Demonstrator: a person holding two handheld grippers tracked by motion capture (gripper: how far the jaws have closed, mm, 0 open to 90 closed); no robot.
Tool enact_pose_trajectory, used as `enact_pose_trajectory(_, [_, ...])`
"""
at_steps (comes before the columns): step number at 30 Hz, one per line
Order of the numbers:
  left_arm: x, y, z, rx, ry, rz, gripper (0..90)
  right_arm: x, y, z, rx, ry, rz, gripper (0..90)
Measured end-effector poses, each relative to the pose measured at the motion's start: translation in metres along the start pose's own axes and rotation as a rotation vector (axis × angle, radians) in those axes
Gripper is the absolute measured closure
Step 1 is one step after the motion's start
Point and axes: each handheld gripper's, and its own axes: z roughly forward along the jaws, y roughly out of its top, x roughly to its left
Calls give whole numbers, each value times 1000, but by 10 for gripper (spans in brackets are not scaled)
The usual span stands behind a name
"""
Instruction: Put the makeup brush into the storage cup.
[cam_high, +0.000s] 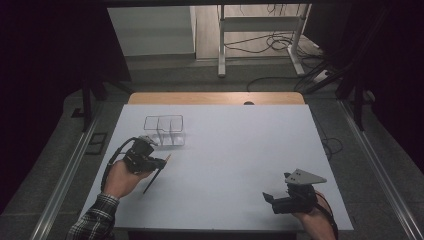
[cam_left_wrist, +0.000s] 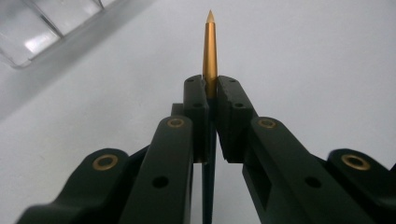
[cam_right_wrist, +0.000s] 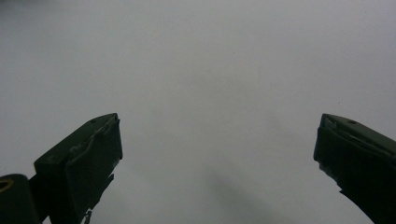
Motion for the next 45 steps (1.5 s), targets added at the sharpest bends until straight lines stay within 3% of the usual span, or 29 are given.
enact_pose_trajectory(15, [-4,-4,-19,-132,17,22,838,0,0,0,-3,-2,1,13])
enact_pose_trajectory(33, [0,-15,-39,-327,72,6,838,-1,0,0,-4,-3,1,14])
enact_pose_trajectory(45, [1,-14,-47,-404,90,9,837,-1,0,0,-5,-1,0,14])
